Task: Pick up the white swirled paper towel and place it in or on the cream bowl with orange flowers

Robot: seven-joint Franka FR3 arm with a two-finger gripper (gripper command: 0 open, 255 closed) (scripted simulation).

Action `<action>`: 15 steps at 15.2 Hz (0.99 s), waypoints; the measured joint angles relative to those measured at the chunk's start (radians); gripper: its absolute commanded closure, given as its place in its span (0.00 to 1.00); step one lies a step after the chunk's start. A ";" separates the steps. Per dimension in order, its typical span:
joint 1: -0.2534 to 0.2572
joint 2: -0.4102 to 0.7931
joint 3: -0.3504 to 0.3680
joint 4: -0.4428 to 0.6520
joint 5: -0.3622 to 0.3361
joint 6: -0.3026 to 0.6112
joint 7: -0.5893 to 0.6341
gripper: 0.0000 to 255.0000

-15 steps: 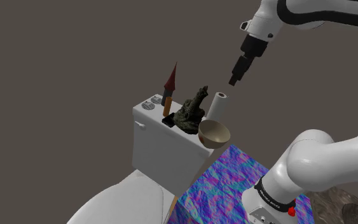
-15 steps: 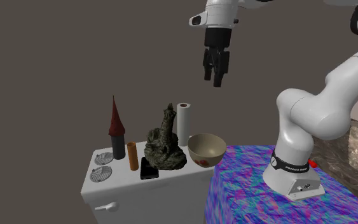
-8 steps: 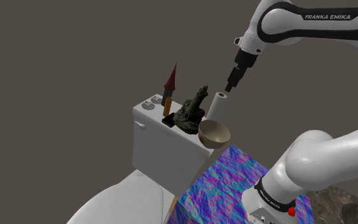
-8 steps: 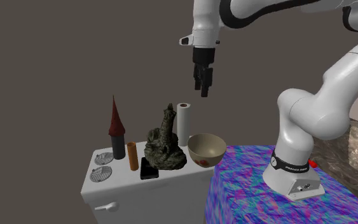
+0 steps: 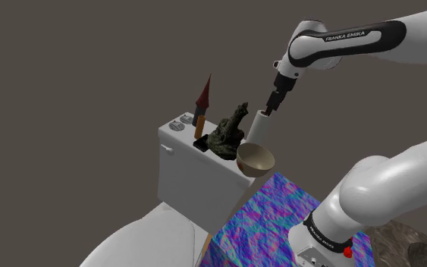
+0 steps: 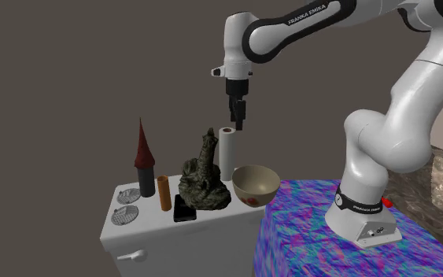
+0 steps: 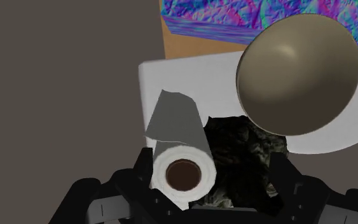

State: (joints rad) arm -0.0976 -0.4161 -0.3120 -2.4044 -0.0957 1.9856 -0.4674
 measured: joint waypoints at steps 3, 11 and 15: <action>-0.002 0.063 -0.026 0.010 0.004 0.050 -0.030 0.00; -0.002 0.099 -0.036 -0.045 0.008 0.146 -0.041 0.00; -0.002 0.103 -0.036 -0.047 0.009 0.149 -0.042 0.00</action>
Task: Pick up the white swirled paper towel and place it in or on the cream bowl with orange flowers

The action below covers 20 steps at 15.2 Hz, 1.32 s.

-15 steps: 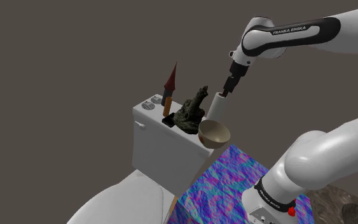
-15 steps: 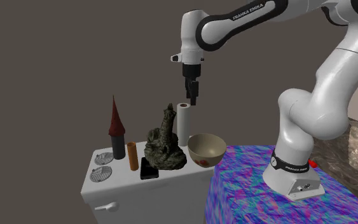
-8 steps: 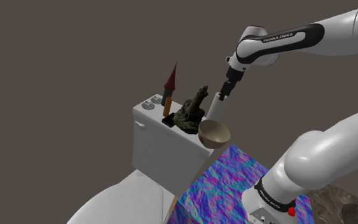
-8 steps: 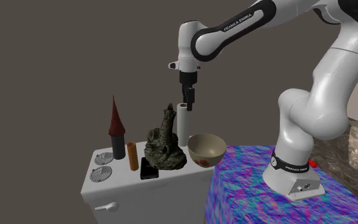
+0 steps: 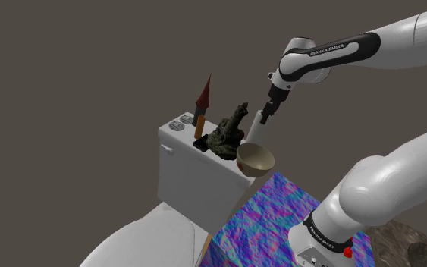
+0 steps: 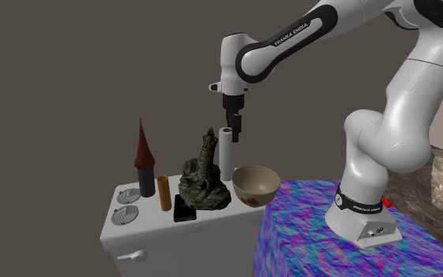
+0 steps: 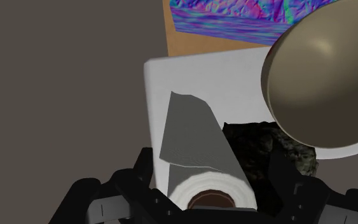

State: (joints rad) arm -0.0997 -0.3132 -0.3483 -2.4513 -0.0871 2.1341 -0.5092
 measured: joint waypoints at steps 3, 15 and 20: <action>0.000 0.000 0.000 0.000 0.000 0.000 0.001 1.00; -0.001 -0.006 0.004 0.015 0.000 -0.032 0.003 1.00; -0.003 -0.038 0.012 0.056 -0.005 -0.102 0.010 1.00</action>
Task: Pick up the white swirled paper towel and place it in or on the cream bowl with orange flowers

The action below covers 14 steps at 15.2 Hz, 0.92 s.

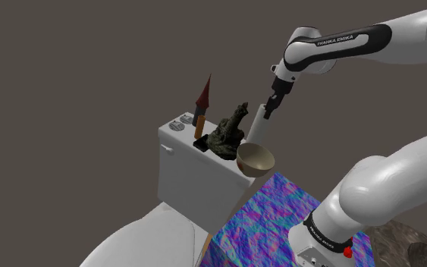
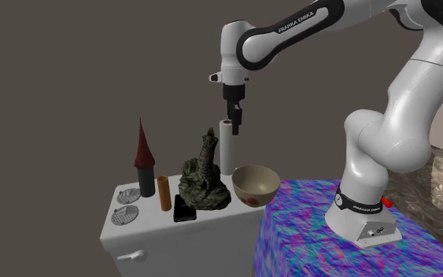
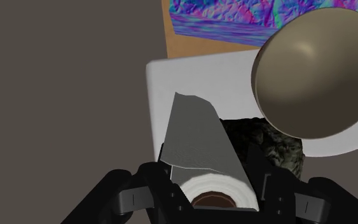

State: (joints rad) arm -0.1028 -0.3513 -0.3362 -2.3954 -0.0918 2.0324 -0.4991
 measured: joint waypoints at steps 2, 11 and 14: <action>0.001 -0.005 0.003 0.023 0.001 -0.034 0.000 1.00; 0.002 -0.038 0.018 0.122 0.001 -0.160 0.009 1.00; 0.003 -0.039 0.021 0.154 0.003 -0.201 0.007 1.00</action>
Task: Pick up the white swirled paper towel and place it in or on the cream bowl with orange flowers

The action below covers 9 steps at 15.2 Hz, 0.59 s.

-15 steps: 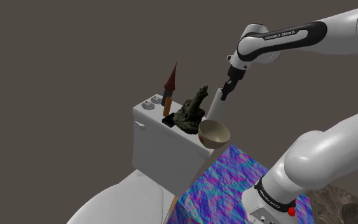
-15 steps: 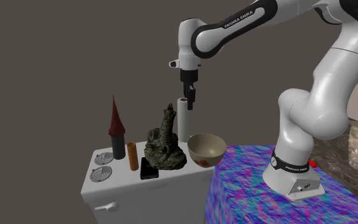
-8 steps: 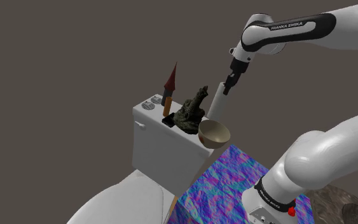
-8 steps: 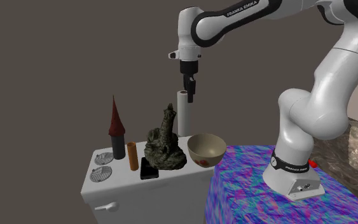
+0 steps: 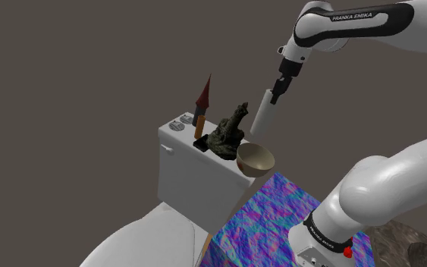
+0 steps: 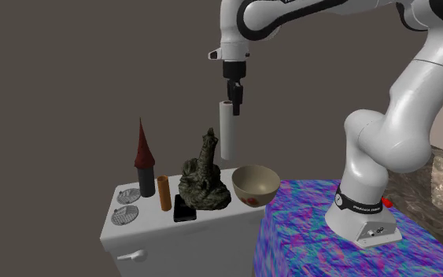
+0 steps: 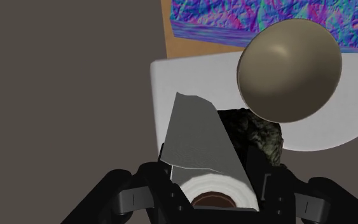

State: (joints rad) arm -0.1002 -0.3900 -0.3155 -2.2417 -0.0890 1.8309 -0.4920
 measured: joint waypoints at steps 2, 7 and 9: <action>0.001 -0.001 0.004 0.030 0.002 -0.026 0.003 1.00; 0.003 -0.004 0.009 0.090 0.005 -0.091 0.003 1.00; 0.002 -0.008 0.010 0.115 0.005 -0.118 0.002 1.00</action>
State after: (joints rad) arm -0.0979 -0.3976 -0.3052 -2.1268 -0.0845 1.7130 -0.4896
